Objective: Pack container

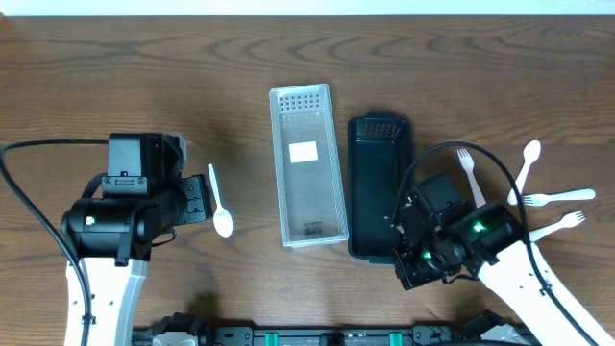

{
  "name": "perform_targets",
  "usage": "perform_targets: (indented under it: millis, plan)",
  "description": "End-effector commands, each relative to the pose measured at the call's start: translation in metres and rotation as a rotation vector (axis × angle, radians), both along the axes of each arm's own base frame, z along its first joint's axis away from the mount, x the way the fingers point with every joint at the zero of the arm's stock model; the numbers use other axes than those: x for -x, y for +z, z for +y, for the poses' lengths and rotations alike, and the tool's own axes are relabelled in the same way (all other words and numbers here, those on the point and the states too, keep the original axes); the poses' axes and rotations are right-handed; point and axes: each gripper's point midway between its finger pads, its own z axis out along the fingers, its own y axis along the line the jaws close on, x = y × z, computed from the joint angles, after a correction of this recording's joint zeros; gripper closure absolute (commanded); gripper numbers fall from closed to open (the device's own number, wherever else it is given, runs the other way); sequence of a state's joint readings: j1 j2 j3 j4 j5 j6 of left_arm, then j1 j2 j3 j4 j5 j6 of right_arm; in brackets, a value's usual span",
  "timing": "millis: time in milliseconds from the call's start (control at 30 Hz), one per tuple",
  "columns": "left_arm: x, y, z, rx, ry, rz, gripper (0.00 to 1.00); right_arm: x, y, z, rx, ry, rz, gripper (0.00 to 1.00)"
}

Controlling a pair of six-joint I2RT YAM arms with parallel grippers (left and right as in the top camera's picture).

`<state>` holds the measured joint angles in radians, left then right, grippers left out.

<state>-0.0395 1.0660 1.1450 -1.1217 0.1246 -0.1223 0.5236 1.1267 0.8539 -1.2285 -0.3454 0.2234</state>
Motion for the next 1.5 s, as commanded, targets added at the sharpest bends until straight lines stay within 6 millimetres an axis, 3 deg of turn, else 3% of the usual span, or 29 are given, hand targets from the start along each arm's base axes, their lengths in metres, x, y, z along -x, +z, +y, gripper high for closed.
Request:
perform_targets:
  millis: [0,267,467,567,833,900,1000,1133,1267,1400,1467]
  plan:
    - [-0.002,0.006,0.001,-0.004,-0.003,-0.016,0.41,0.007,-0.008,0.003,-0.016,-0.009,0.033,0.99]
    - [-0.002,0.006,0.001,-0.004,-0.003,-0.015,0.41,0.002,-0.030,0.004,0.002,-0.074,0.056,0.99]
    - [-0.002,0.006,0.001,-0.004,-0.003,-0.015,0.41,-0.015,-0.045,-0.006,0.101,-0.126,0.019,0.99]
    - [-0.002,0.006,0.001,-0.004,-0.003,-0.015,0.41,-0.022,-0.051,-0.007,0.124,-0.139,0.006,0.92]
    - [-0.002,0.006,0.001,-0.004,-0.003,-0.015,0.41,-0.045,-0.055,0.007,0.078,-0.146,-0.062,0.94]
    - [-0.002,0.006,0.001,-0.004,-0.003,-0.015,0.41,-0.045,-0.055,0.007,0.077,-0.145,-0.063,0.99]
    - [-0.002,0.006,0.001,-0.004,-0.003,-0.015,0.40,-0.038,-0.053,0.009,0.059,-0.119,-0.037,0.99]
    - [-0.002,0.006,0.001,-0.004,-0.003,-0.015,0.40,-0.039,-0.036,0.021,-0.005,-0.048,-0.096,0.99]
    - [-0.002,0.006,0.001,-0.005,-0.003,-0.015,0.40,-0.068,0.014,0.027,-0.050,-0.051,-0.319,0.99]
    - [-0.002,0.006,0.001,-0.005,-0.003,-0.016,0.40,-0.107,0.060,0.006,0.021,-0.148,-0.545,0.99]
    - [-0.002,0.006,0.001,-0.005,-0.003,-0.016,0.40,-0.128,0.071,-0.018,0.114,-0.252,-0.621,0.99]
